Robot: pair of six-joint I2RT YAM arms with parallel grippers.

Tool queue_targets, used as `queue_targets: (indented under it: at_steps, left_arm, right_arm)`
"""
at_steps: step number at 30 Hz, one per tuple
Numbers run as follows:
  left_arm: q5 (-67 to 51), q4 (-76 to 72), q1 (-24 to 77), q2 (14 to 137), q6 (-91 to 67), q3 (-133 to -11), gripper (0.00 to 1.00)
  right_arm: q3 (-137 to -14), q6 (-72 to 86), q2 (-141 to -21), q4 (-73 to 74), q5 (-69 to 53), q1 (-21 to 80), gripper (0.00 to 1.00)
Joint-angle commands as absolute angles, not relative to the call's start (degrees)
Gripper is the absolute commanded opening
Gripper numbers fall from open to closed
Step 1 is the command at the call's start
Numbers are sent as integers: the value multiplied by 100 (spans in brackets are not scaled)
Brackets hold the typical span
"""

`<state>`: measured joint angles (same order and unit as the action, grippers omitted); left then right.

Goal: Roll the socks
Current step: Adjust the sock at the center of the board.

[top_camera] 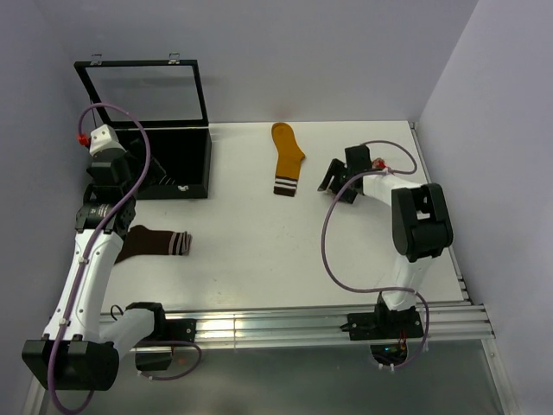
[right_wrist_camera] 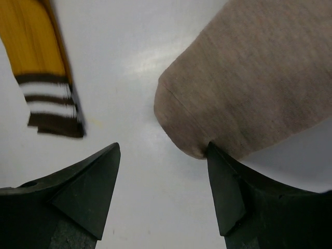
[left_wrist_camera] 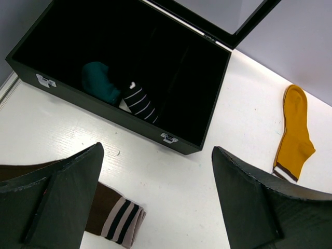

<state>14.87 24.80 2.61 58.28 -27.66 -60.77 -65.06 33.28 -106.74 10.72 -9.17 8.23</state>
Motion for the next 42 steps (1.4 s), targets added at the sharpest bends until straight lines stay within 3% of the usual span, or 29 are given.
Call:
queue_targets:
  at_steps: [1, 8, 12, 18, 23, 28, 32, 42]
  left_arm:
    - [1424, 2435, 281, 5792, -2689, -6152, 91]
    - [1424, 2426, 308, 5704, -2689, -6135, 91]
    - [1371, 2408, 351, 5660, -2689, -6108, 91]
    - [1345, 2382, 387, 5537, -2707, -6082, 91]
    - [1467, 2312, 387, 5458, -2689, -5994, 91]
    - [1477, 2215, 378, 5510, -2681, -5906, 91]
    - [1398, 2241, 378, 5642, -2689, -5941, 91]
    - [1494, 2232, 369, 5704, -2707, -5906, 91]
  right_arm:
    - [-5935, 3665, -10187, 1318, -1187, 1194, 75]
    - [-5203, 4490, -9625, 941, -1257, 2897, 75]
    - [-5772, 4027, -9239, 1458, -722, 3479, 75]
    - [-6204, 3262, -8763, 2056, 579, 3340, 73]
    - [-6319, 2875, -9017, 2434, 562, 2629, 60]
    - [-5845, 2436, -8974, 2365, 220, 2741, 39]
    - [-5704, 2180, -8956, 2241, 211, 3215, 32]
    - [-6213, 2101, -9974, 2337, 62, 3813, 28]
